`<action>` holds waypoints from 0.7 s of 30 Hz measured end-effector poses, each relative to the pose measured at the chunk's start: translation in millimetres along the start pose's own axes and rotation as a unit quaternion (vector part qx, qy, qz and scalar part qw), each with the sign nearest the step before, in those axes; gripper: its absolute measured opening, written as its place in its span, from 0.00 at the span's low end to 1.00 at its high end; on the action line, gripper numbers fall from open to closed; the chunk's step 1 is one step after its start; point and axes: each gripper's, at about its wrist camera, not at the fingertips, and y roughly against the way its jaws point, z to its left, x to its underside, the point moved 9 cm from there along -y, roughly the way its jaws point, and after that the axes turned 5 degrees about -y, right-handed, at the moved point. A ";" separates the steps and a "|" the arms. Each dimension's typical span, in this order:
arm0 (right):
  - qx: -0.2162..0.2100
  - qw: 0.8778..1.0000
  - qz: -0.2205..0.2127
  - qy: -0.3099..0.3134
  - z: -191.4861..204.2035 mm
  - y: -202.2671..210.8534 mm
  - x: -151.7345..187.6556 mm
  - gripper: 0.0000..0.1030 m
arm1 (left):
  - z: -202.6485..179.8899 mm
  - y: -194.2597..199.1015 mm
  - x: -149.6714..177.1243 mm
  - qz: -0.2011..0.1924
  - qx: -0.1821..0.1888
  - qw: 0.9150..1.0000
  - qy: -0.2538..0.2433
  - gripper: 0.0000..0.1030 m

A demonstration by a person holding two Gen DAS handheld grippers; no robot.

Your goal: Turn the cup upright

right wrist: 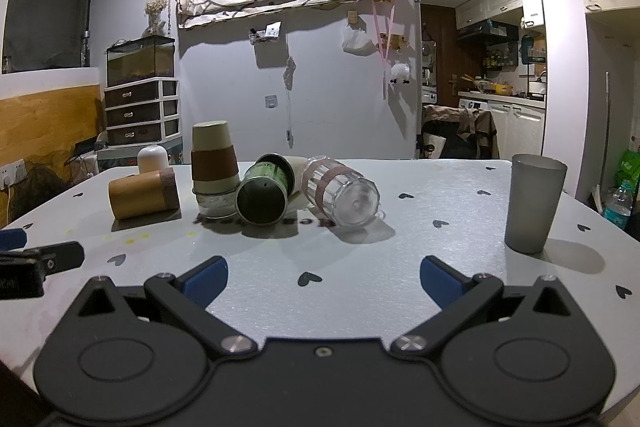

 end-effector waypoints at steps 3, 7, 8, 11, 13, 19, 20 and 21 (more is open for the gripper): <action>0.006 1.000 -0.001 -0.005 -3.9 7.3 1.8 1.00 | -17.6 -10.1 -10.3 -0.004 0.013 1.000 -0.005 1.00; 0.015 1.000 0.001 -0.015 -14.6 10.2 4.7 1.00 | -35.8 -20.8 -31.2 -0.010 0.044 0.999 0.007 1.00; 0.018 1.000 0.001 -0.018 -18.0 10.8 6.0 1.00 | -42.0 -25.4 -37.8 -0.010 0.054 0.998 0.013 1.00; 0.026 0.999 0.005 -0.026 -28.2 12.4 10.3 1.00 | -60.2 -45.5 -55.1 -0.007 0.067 0.997 0.027 1.00; 0.031 0.999 0.007 -0.029 -36.0 12.4 13.4 1.00 | -73.6 -62.9 -66.0 0.002 0.075 0.996 0.038 0.99; 0.040 0.998 0.005 -0.042 -56.1 17.5 18.8 1.00 | -111.0 -121.4 -92.2 0.029 0.051 0.993 0.099 0.99; 0.043 0.998 0.006 -0.043 -60.0 17.8 20.2 1.00 | -116.2 -131.4 -95.4 0.031 0.043 0.993 0.102 0.99; 0.048 0.998 0.006 -0.046 -65.1 18.2 21.5 1.00 | -122.5 -140.8 -98.2 0.035 0.036 0.993 0.105 0.99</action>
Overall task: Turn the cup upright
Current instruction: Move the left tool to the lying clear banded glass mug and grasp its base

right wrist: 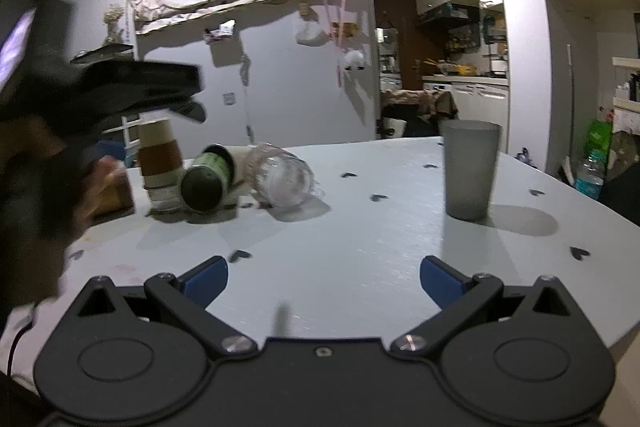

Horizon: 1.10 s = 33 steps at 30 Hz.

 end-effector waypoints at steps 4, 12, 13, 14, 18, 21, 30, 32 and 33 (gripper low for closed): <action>0.021 1.000 0.000 -0.017 -25.9 1.9 2.4 1.00 | -22.8 -35.1 -6.2 0.014 -0.029 0.999 0.012 0.95; 0.051 0.998 0.001 -0.046 -67.9 5.7 9.0 1.00 | -53.7 -96.2 14.6 0.082 -0.107 0.989 0.054 0.90; 0.054 0.997 0.002 -0.049 -71.1 4.9 10.1 1.00 | -54.6 -102.6 18.8 0.093 -0.117 0.987 0.063 0.90; 0.056 0.997 0.003 -0.051 -74.1 5.3 11.1 1.00 | -53.5 -106.8 23.3 0.102 -0.126 0.984 0.071 0.90; 0.064 0.996 0.007 -0.059 -87.1 4.8 15.7 1.00 | -59.7 -122.3 28.6 0.106 -0.139 0.981 0.081 0.92; 0.070 0.995 0.012 -0.065 -94.8 3.8 19.1 1.00 | -62.2 -126.6 31.4 0.111 -0.150 0.979 0.080 0.91; 0.069 0.995 0.016 -0.068 -94.8 3.1 20.9 1.00 | -61.3 -137.1 41.3 0.152 -0.082 0.976 0.130 0.73; 0.068 0.995 0.016 -0.069 -94.9 1.5 20.6 1.00 | -61.6 -132.7 42.2 0.160 -0.074 0.977 0.119 0.72; 0.068 0.995 0.017 -0.068 -93.9 0.9 20.4 1.00 | -61.7 -129.4 43.9 0.162 -0.068 0.978 0.112 0.72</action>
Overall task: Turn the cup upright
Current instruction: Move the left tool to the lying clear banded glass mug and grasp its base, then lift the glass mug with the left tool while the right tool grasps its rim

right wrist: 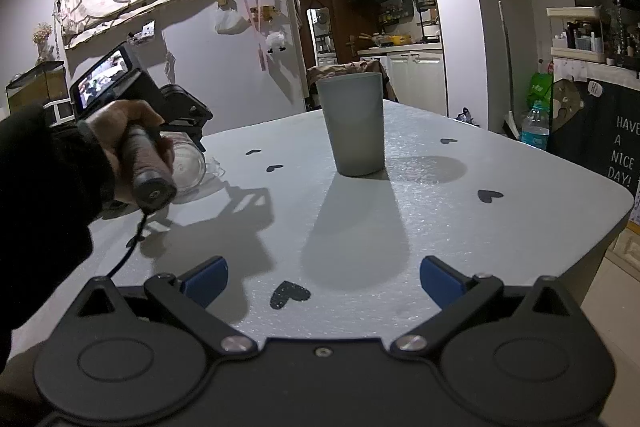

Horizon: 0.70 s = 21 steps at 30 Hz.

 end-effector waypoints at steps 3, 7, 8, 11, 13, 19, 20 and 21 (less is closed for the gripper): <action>-0.005 1.000 -0.001 0.003 4.1 0.0 -0.5 1.00 | 4.3 11.1 8.1 0.003 0.017 1.000 -0.026 0.72; -0.008 1.000 0.001 0.003 10.2 -2.1 -1.0 1.00 | 11.6 28.9 22.4 0.013 0.049 0.997 -0.062 0.72; -0.008 1.000 0.001 0.003 11.7 -2.2 -1.3 1.00 | 15.0 35.4 29.0 0.017 0.060 0.995 -0.074 0.72; -0.011 1.000 -0.002 0.006 17.9 -1.1 -3.5 1.00 | 24.9 53.1 43.8 0.027 0.094 0.990 -0.103 0.72; -0.012 1.000 -0.004 0.007 22.7 -0.3 -5.2 1.00 | 33.4 67.4 54.8 0.034 0.119 0.985 -0.124 0.72; -0.026 1.000 -0.004 0.012 40.4 0.1 -7.5 1.00 | 70.2 107.6 81.6 0.048 0.180 0.963 -0.194 0.72; -0.028 0.999 -0.003 0.014 43.7 -0.2 -7.3 1.00 | 78.7 113.2 83.9 0.053 0.186 0.961 -0.198 0.72; -0.029 0.999 -0.002 0.016 46.4 -0.5 -7.1 1.00 | 87.6 119.3 86.8 0.059 0.193 0.958 -0.202 0.72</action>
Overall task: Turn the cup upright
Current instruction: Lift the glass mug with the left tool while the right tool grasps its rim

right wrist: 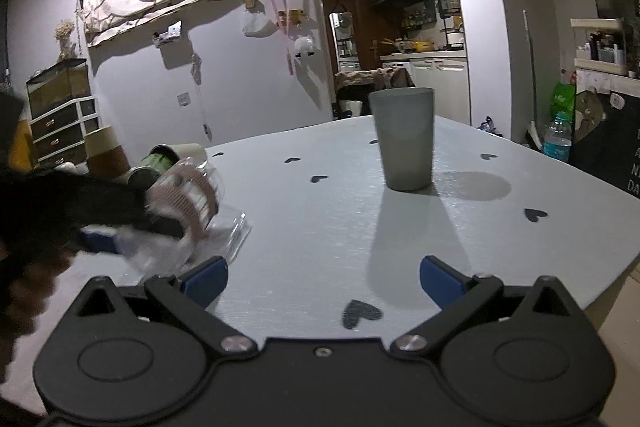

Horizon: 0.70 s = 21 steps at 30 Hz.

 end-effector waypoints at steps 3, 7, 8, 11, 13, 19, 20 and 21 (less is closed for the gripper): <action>-0.008 1.000 0.006 -0.002 9.2 -2.0 0.4 1.00 | 11.5 21.4 16.5 0.012 0.020 1.000 -0.013 0.72; -0.021 1.000 0.013 -0.001 24.5 -4.8 1.4 1.00 | 26.3 48.9 36.9 0.019 0.038 0.999 -0.028 0.72; -0.024 1.000 0.015 -0.001 28.7 -5.6 1.7 1.00 | 28.6 54.1 40.6 0.019 0.040 0.999 -0.029 0.72; -0.040 0.999 0.027 -0.011 40.1 -10.5 2.2 1.00 | 35.6 70.2 53.2 0.016 0.041 0.998 -0.033 0.72; -0.060 0.997 0.042 -0.033 48.1 -16.3 1.7 1.00 | 39.4 76.8 59.4 0.008 0.042 0.998 -0.036 0.73; -0.148 0.978 0.110 -0.098 87.7 -40.3 -5.0 1.00 | 45.0 88.7 71.0 -0.024 0.051 0.998 -0.027 0.72; -0.158 0.975 0.121 -0.099 95.5 -44.3 -6.2 1.00 | 45.2 89.6 72.3 -0.030 0.053 0.998 -0.026 0.72; -0.168 0.972 0.134 -0.099 104.2 -48.9 -6.6 1.00 | 45.1 90.7 73.8 -0.034 0.054 0.998 -0.025 0.72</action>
